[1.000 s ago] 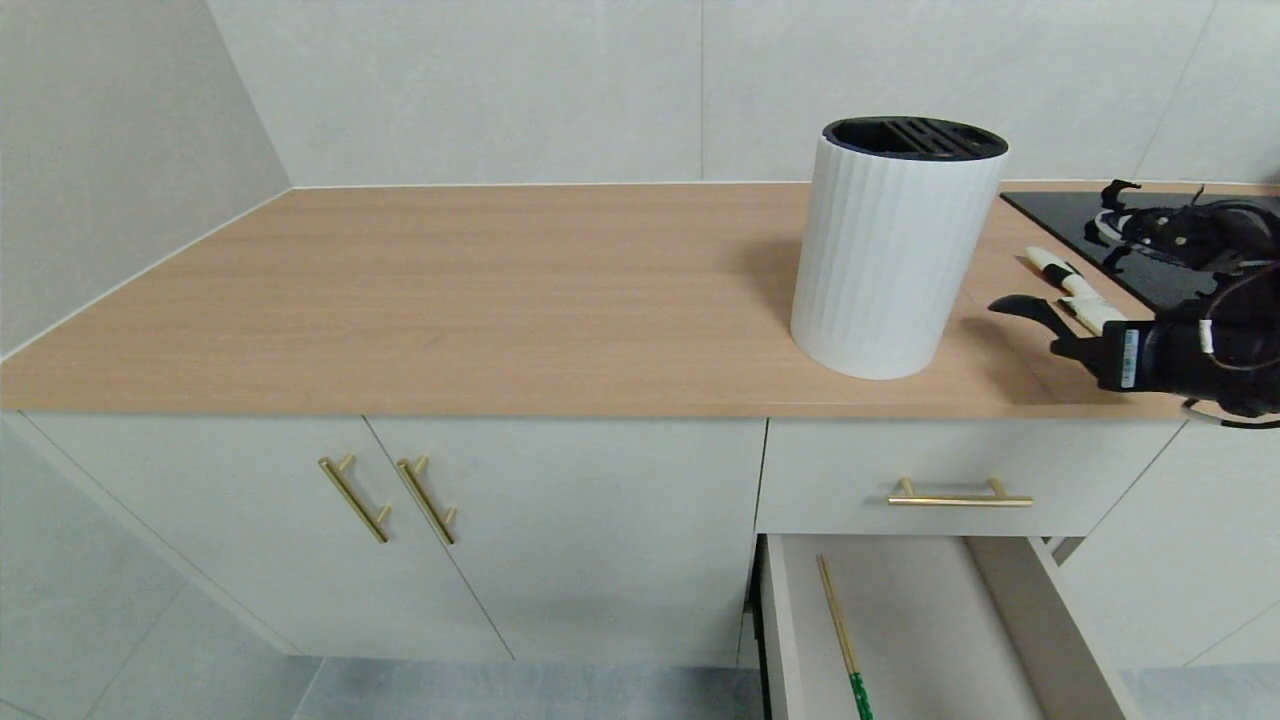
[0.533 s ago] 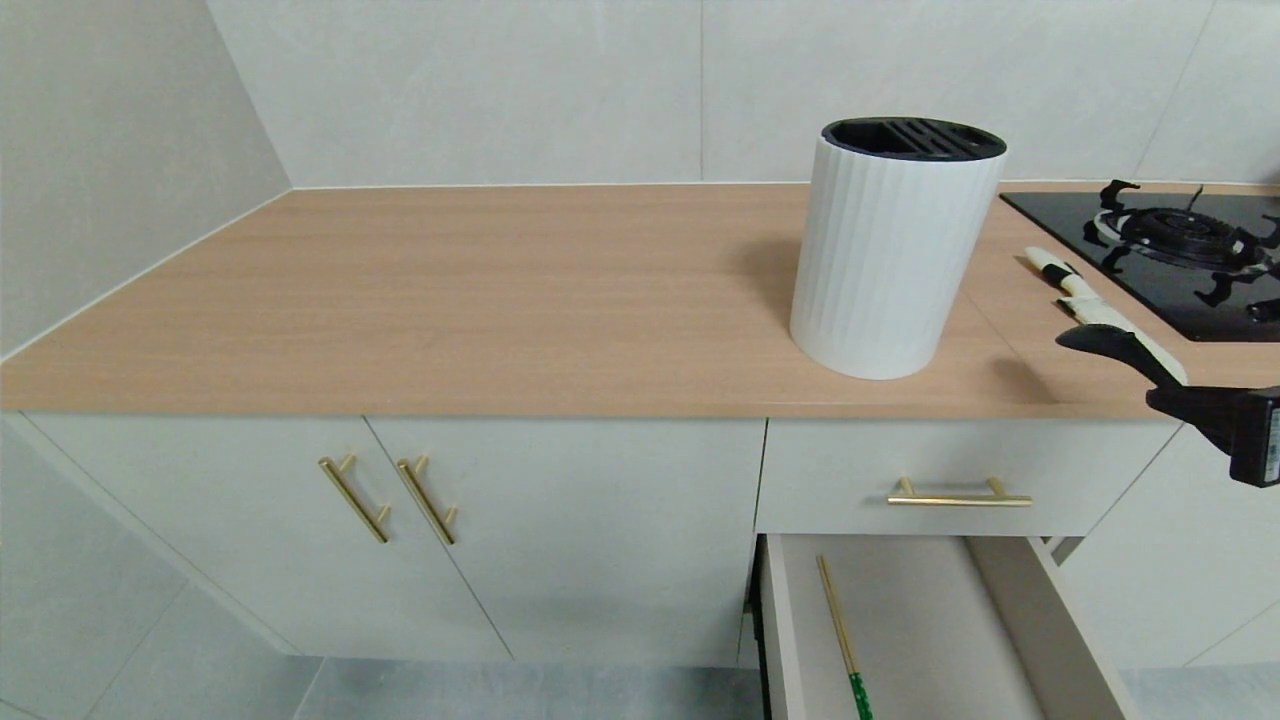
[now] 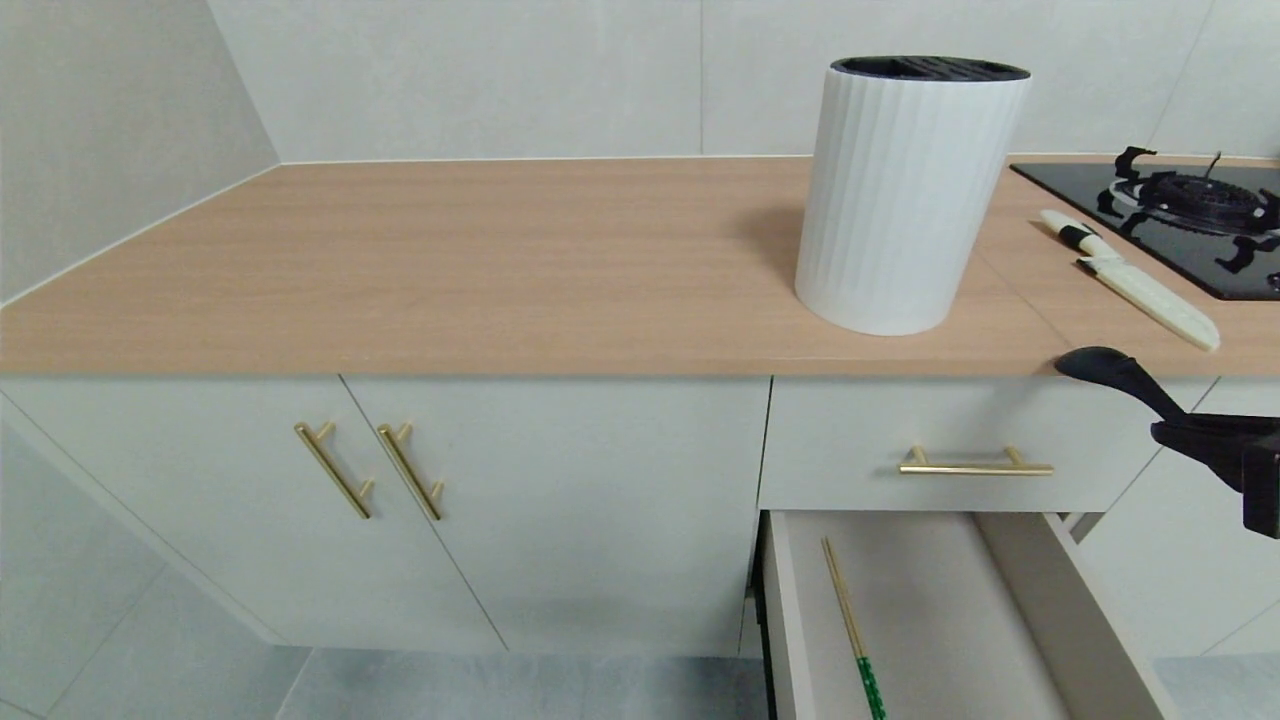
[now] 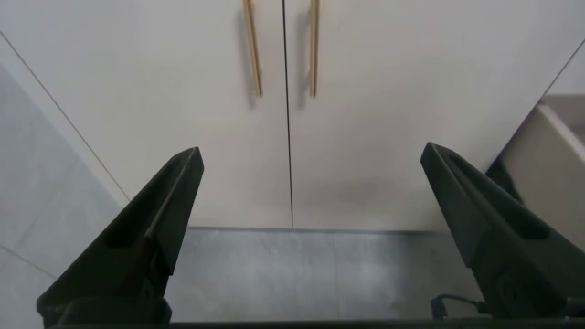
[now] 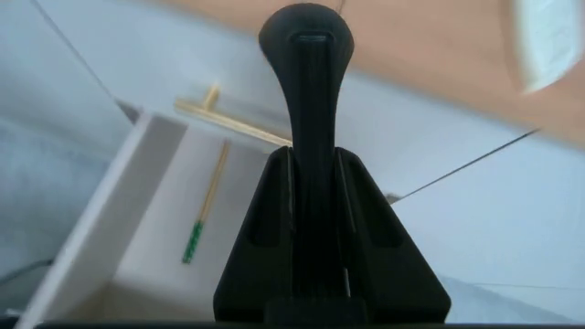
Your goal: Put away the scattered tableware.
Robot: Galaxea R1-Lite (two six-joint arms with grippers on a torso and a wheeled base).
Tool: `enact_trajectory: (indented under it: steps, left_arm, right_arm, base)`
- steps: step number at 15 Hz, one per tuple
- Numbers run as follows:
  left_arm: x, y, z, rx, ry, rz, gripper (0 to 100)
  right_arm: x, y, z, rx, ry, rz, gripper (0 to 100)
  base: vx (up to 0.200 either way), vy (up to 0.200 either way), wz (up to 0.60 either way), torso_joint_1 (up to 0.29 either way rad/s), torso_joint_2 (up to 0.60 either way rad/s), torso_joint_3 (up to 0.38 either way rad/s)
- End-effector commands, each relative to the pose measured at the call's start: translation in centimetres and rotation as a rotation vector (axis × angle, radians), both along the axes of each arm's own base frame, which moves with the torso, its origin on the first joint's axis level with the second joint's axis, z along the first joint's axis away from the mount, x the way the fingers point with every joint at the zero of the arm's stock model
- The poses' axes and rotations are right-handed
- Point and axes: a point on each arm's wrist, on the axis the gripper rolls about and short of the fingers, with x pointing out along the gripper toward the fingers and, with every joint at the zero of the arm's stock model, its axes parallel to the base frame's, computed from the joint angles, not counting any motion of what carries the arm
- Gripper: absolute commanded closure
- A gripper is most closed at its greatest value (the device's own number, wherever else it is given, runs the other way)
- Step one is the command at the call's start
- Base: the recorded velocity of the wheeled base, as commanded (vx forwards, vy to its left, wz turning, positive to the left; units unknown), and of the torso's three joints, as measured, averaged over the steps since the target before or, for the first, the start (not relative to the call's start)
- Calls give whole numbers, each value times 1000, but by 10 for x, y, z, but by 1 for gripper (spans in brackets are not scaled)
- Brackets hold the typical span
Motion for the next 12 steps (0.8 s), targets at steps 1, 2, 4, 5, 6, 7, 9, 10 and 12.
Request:
enact_trajectory:
  steps: [1, 2, 4, 5, 6, 7, 9, 10, 12]
  left_arm:
    - [0, 0, 0, 0, -1, 1, 0]
    - [0, 0, 0, 0, 0, 1, 0]
    - [0, 0, 0, 0, 0, 1, 0]
    - [0, 0, 0, 0, 2, 1, 0]
    - [0, 0, 0, 0, 2, 1, 0]
    - [0, 0, 0, 0, 2, 1, 0]
    - [0, 0, 0, 0, -1, 1, 0]
    - [0, 0, 0, 0, 0, 1, 0]
    - [0, 0, 0, 0, 2, 1, 0]
  right_arm:
    - [-1, 4, -3, 0, 9, 27, 100]
    - [-3, 6, -4, 1, 11, 44, 100]
    - [-5, 8, -9, -49, 15, 82, 100]
    - [-7, 8, -9, -56, 8, 85, 100]
    - [-18, 9, -3, -53, -29, 104, 100]
    - [-19, 11, -6, -51, -22, 128, 100]
    - [-17, 16, -16, -54, 21, 166, 100]
    - [-17, 20, -22, -61, 49, 186, 100]
    - [-14, 26, -35, -80, 104, 225, 100]
  base:
    - [0, 0, 0, -168, 456, 286]
    - [0, 0, 0, -159, 466, 295]
    - [0, 0, 0, -154, 464, 295]
    - [0, 0, 0, -159, 456, 300]
    - [0, 0, 0, -134, 452, 305]
    - [0, 0, 0, -119, 452, 315]
    - [0, 0, 0, -107, 400, 295]
    - [0, 0, 0, -56, 222, 149]
    - [0, 0, 0, -17, 95, 54]
